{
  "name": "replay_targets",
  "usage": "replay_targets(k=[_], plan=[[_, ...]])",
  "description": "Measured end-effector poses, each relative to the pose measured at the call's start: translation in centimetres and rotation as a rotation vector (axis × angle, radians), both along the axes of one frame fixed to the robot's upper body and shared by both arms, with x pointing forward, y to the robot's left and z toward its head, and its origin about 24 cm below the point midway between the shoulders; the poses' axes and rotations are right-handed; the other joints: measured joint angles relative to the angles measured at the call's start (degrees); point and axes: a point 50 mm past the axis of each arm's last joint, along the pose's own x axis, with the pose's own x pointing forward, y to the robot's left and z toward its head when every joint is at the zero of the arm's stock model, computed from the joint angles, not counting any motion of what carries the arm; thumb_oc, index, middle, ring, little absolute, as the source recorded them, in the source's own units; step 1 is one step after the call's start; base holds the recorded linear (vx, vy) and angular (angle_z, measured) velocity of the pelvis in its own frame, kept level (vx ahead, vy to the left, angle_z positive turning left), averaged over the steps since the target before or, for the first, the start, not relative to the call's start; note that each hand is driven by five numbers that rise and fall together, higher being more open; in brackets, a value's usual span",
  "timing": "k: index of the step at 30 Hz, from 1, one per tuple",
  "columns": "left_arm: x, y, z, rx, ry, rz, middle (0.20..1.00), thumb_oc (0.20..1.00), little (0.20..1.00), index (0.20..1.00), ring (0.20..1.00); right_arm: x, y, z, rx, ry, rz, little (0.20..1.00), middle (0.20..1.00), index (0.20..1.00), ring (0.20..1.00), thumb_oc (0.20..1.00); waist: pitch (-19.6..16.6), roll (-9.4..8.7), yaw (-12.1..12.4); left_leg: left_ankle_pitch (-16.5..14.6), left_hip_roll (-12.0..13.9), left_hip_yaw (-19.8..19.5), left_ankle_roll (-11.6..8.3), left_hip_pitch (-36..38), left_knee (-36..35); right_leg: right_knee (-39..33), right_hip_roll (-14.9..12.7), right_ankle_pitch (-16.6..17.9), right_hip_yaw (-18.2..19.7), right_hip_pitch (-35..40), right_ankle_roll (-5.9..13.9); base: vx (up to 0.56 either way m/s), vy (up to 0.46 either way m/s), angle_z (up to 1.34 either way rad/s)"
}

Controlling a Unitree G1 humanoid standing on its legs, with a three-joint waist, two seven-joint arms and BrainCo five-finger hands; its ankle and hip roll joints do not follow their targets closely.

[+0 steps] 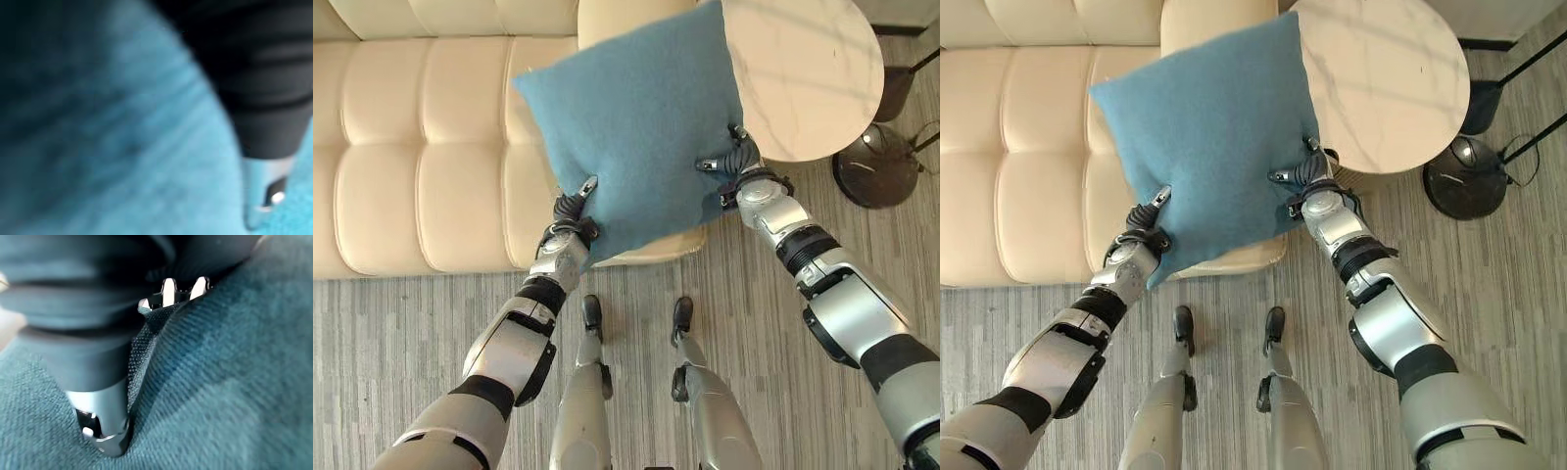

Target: Pick up all the scattered cushions and arrange them neatly on the sofa.

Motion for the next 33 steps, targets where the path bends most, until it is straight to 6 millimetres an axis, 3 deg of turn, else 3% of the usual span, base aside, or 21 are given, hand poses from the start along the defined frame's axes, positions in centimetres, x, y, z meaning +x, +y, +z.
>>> replay_targets(k=[1, 2, 3, 7, 17, 24, 27, 29, 33], plan=[[0.0, 0.1, 0.0, 0.001, 0.001, 0.001, 0.561, 0.561, 0.561, 0.561, 0.561, 0.0, -0.2, -0.1, 0.001, 0.0, -0.003, 1.0, 1.0, 1.0, 1.0, 1.0, 0.0, 0.0, 0.0, 0.0, 0.0, 0.0, 0.01, 0.0, 0.0, 0.0, 0.0, 0.1, 0.0, 0.0, -0.15, 0.0, 0.0, 0.0], [-0.1, 0.0, -0.1, -0.01, -0.003, -0.001, 0.2, 0.2, 0.2, 0.2, 0.2, -0.1, -0.1, -0.2, 0.0, -0.002, 0.002, 0.376, 0.376, 0.376, 0.376, 0.376, 0.0, -0.02, 0.0, 0.0, 0.0, 0.0, 0.01, 0.0, -0.1, 0.0, 0.0, 0.1, 0.0, 0.1, -0.15, 0.03, -0.009, 0.03], [-0.4, -0.2, -0.2, -0.024, -0.021, -0.007, 0.2, 0.2, 0.2, 0.2, 0.2, -0.3, 0.3, -0.3, 0.009, -0.01, 0.022, 0.2, 0.2, 0.2, 0.2, 0.2, 0.0, -0.03, -0.2, 0.0, -0.1, -0.1, 0.0, 0.1, -0.1, 0.0, 0.0, 0.1, 0.0, 0.1, -0.15, 0.02, -0.009, 0.04], [-1.5, 0.0, -0.8, -0.082, -0.069, 0.004, 0.2, 0.2, 0.2, 0.2, 0.2, -1.3, 0.6, -0.5, 0.094, -0.068, 0.079, 0.2, 0.2, 0.2, 0.2, 0.2, 0.0, -0.09, -0.7, 0.1, -0.1, -0.2, 0.09, 0.2, -0.5, 0.0, -0.1, 0.1, 0.0, 0.1, -0.14, 0.0, 0.0, 0.0], [-3.1, -0.1, 1.1, -0.121, -0.202, 0.018, 0.2, 0.2, 0.2, 0.2, 0.2, -3.5, 1.0, 0.1, 0.403, -0.21, 0.176, 0.2, 0.2, 0.2, 0.2, 0.2, 0.1, 0.01, -0.6, 0.2, -0.2, 0.5, 0.1, -0.1, -0.9, 0.0, -0.1, 0.1, 0.3, -0.7, -0.13, -0.03, 0.008, -0.02], [-3.9, -0.1, 0.5, -0.13, -0.205, 0.043, 0.2, 0.2, 0.2, 0.2, 0.2, -4.5, 1.3, 0.1, 0.499, -0.248, 0.234, 0.2, 0.2, 0.2, 0.2, 0.2, 0.4, 0.12, -0.2, 0.2, -0.1, 0.9, 0.1, 0.3, -0.9, 0.0, -0.1, 0.1, 0.6, -0.6, -0.14, -0.03, 0.008, -0.02], [-5.7, 0.2, 0.3, -0.136, -0.236, 0.041, 0.2, 0.2, 0.2, 0.2, 0.2, -6.5, 1.6, -0.6, 0.575, -0.258, 0.297, 0.2, 0.2, 0.2, 0.2, 0.2, 1.5, 0.1, 0.5, 0.2, -0.1, 1.1, 0.09, 2.8, -0.9, 0.0, -0.1, 0.2, 0.6, 1.7, -0.13, 0.02, 0.022, -0.05], [-7.3, 1.0, -1.5, -0.11, -0.199, 0.071, 0.2, 0.2, 0.2, 0.2, 0.2, -7.6, 2.0, -2.7, 0.6, -0.198, 0.328, 0.2, 0.2, 0.2, 0.2, 0.2, 2.0, 0.09, 1.0, -0.1, -0.3, 0.9, -0.17, 6.9, -1.0, 0.0, -0.4, -0.6, 0.7, 5.7, 0.2, 0.05, 0.028, -0.04], [-9.6, 1.6, -2.5, -0.126, -0.191, 0.082, 0.2, 0.2, 0.2, 0.2, 0.2, -9.6, 2.3, -3.6, 0.682, -0.184, 0.399, 0.2, 0.2, 0.2, 0.2, 0.2, 1.9, 0.23, 1.7, -1.4, -0.3, 0.6, -0.69, 9.8, -1.0, 0.0, -0.3, -1.0, 1.3, 8.7, 0.24, 0.06, 0.044, 0.0]])
